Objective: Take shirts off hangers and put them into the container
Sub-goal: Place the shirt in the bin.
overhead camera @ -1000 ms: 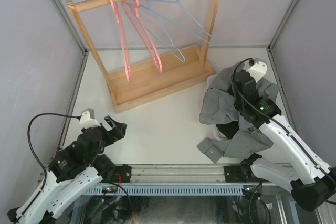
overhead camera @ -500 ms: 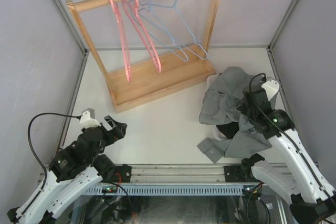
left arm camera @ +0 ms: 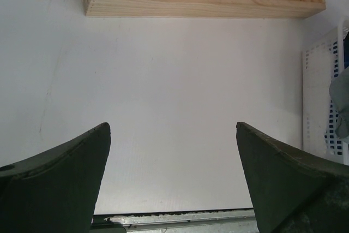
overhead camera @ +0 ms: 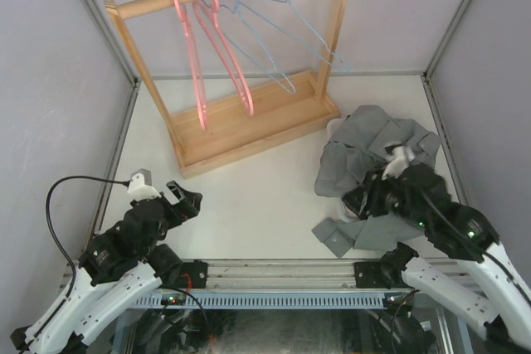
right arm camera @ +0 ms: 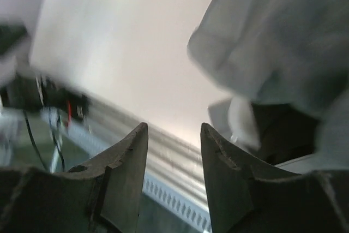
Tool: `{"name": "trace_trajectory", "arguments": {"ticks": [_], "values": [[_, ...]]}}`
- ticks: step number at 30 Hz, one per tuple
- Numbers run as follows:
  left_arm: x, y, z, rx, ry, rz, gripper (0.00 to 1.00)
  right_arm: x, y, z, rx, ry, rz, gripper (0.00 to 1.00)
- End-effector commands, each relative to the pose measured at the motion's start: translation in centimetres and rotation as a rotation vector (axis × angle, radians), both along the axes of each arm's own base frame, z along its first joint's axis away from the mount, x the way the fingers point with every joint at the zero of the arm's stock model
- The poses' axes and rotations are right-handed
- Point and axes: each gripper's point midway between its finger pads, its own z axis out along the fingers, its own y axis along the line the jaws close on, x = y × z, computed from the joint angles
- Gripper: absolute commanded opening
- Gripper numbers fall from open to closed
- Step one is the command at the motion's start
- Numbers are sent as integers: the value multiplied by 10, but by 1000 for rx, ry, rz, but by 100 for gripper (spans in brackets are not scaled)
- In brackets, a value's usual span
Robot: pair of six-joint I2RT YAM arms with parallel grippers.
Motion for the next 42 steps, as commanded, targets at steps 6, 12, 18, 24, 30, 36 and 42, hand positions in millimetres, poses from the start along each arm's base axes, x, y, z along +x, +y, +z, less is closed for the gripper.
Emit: {"name": "trace_trajectory", "arguments": {"ticks": [6,12,18,24,30,36,42], "values": [[4,-2,15,-19,-40,-5,100,-52,58,-121,-416,96,265,44],[2,0,15,-25,-41,-1,100,-48,68,-179,-605,157,224,47],[0,4,15,-7,-32,4,100,-51,70,-230,-587,290,224,47],[0,4,15,-19,-38,10,100,-62,57,-264,-634,392,216,47],[-1,4,14,-20,-32,11,100,-59,39,-277,-665,444,127,22],[0,1,13,-16,-23,2,100,-42,42,-260,-625,346,94,0],[2,-4,11,-12,-11,-11,100,-20,66,-178,-402,129,63,0]]}}
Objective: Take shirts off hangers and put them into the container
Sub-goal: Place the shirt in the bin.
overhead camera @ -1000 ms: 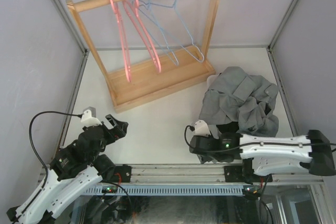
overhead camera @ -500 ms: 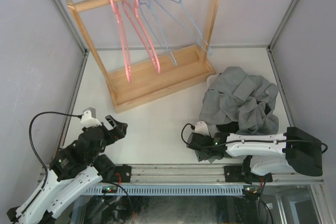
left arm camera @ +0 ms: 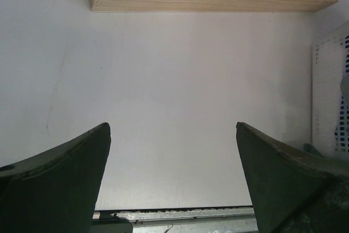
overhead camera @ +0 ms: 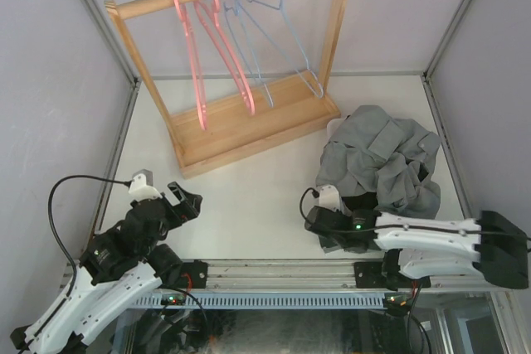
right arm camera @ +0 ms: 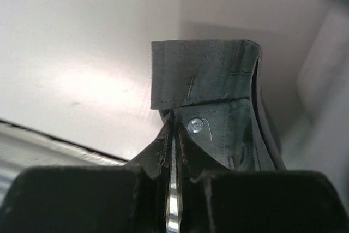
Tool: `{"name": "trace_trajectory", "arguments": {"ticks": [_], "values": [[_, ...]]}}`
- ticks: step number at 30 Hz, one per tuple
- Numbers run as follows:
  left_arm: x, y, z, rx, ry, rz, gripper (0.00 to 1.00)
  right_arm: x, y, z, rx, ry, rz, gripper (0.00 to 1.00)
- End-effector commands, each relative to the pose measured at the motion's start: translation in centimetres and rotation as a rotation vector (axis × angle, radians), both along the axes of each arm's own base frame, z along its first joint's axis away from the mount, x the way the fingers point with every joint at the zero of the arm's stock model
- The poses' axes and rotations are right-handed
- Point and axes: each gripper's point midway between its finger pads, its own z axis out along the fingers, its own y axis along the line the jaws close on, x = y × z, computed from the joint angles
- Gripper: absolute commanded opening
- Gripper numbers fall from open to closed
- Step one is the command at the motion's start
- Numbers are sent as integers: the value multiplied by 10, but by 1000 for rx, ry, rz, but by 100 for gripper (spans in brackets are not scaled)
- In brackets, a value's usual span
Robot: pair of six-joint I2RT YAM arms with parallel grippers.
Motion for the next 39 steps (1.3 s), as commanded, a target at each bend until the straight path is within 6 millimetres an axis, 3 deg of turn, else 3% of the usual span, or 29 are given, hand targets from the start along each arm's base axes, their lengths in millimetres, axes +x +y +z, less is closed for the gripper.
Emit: {"name": "trace_trajectory", "arguments": {"ticks": [1,3,7,10,11,13,15,18,22,25,31,32,33,36,39], "values": [[5,-6,17,-35,-32,-6,100,24,17,83,238,-218,-43,0],[6,-6,18,-33,-35,-3,100,34,8,128,344,-323,-90,0],[8,-6,20,-32,-43,-1,100,49,-42,204,459,-517,-220,0],[10,-8,20,-25,-40,-4,100,56,-67,252,538,-640,-261,0],[10,-9,20,-24,-38,-7,100,58,-70,266,554,-674,-253,0],[11,-11,18,-20,-29,-13,100,53,-52,272,535,-676,-96,0],[11,-12,16,-14,-22,-13,100,45,-28,253,476,-592,35,8],[12,-11,15,-15,-26,-8,100,32,6,201,374,-410,139,34],[11,-8,18,-28,-43,1,100,11,46,137,334,-244,258,48],[9,-7,19,-31,-46,-1,100,1,65,93,310,-132,274,55],[5,0,17,-23,-45,13,100,-5,64,22,122,21,207,63],[4,0,17,-29,-47,14,100,-5,64,15,105,28,201,75],[4,0,17,-31,-50,14,100,-6,64,7,88,41,200,96],[4,2,19,-35,-58,18,100,-7,62,-8,54,75,185,100],[3,4,19,-29,-57,26,100,-5,47,-21,-8,76,136,95]]}}
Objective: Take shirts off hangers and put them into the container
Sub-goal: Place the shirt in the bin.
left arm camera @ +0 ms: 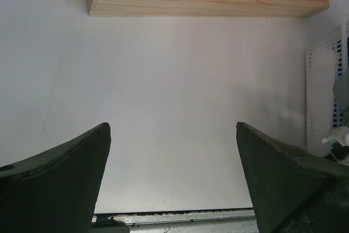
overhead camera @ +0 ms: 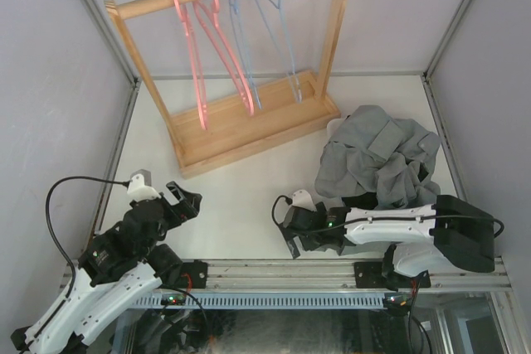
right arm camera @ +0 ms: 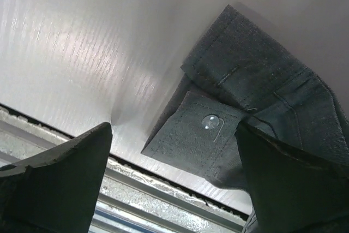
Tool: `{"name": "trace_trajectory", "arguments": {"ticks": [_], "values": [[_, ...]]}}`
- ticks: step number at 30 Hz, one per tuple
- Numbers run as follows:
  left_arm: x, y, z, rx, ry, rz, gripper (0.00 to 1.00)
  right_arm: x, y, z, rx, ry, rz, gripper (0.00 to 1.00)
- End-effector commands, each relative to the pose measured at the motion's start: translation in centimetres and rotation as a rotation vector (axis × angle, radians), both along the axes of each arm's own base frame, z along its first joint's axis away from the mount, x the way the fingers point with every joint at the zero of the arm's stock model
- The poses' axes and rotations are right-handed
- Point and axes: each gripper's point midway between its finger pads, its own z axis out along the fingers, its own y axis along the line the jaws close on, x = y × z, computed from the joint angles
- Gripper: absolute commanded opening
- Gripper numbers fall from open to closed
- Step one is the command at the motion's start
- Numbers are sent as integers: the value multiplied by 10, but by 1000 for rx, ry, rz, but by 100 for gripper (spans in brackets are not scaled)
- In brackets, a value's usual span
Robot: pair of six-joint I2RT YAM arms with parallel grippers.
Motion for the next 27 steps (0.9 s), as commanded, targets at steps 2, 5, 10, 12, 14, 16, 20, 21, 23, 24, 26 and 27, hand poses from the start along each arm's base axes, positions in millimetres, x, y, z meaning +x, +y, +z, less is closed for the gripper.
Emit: {"name": "trace_trajectory", "arguments": {"ticks": [2,5,10,12,14,16,20,21,23,24,26,27], "values": [[2,4,15,-16,-39,22,100,1,-8,-24,-21,36,-110,86],[3,3,14,-11,-34,16,100,-4,-12,-35,-29,55,-106,74],[3,2,12,-2,-24,10,100,-4,-18,-43,-59,27,-129,46],[3,2,12,-3,-24,11,100,0,-19,-36,-65,-14,-135,31],[3,2,12,-4,-26,12,100,7,-18,-23,-58,-73,-144,6],[3,2,12,-4,-25,11,100,16,-14,3,-20,-141,-146,0],[3,2,13,0,-25,10,100,39,-2,112,205,-366,-182,0],[3,2,13,1,-24,11,100,45,-7,143,272,-428,-199,0],[3,2,13,1,-26,12,100,60,-29,204,387,-565,-257,0],[4,2,13,1,-26,12,100,64,-46,227,433,-613,-294,0],[4,1,12,-1,-26,11,100,77,-87,268,475,-746,-412,0],[4,1,12,-4,-27,12,100,82,-108,285,499,-802,-474,0]]}}
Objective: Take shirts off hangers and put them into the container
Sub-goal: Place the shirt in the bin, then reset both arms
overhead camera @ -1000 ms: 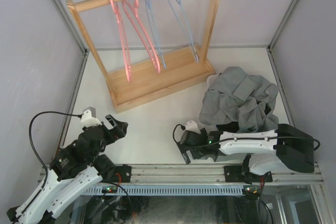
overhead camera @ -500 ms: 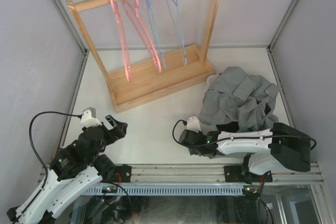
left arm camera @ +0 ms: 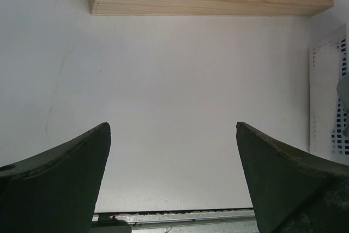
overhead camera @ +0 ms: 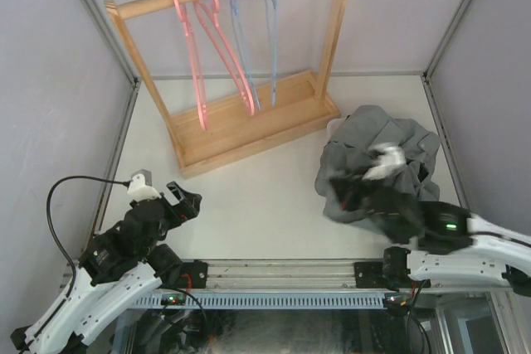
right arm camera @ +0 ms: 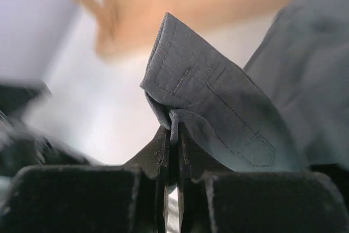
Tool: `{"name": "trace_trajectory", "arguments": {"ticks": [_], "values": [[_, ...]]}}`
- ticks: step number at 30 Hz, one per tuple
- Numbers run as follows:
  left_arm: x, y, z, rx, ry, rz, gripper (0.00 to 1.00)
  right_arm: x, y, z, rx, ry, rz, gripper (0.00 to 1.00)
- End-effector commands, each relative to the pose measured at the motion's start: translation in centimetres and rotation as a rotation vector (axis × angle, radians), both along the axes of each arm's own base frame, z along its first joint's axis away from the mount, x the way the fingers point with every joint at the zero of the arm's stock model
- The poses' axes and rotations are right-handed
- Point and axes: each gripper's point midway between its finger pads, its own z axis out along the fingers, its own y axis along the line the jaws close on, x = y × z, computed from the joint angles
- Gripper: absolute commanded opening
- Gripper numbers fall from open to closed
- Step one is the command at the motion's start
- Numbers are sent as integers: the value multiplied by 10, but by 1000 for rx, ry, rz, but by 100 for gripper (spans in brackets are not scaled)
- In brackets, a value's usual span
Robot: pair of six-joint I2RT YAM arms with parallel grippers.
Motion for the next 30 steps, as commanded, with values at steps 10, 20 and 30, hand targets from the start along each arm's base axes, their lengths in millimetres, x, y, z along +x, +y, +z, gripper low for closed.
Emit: {"name": "trace_trajectory", "arguments": {"ticks": [10,20,30], "values": [[7,-5,20,-20,-42,-6,100,116,-151,94,-43,-216,-525,0],[10,0,25,24,-54,6,100,159,-138,76,23,2,-344,55],[37,0,13,81,28,44,100,137,-209,163,-57,-294,-591,92]]}}
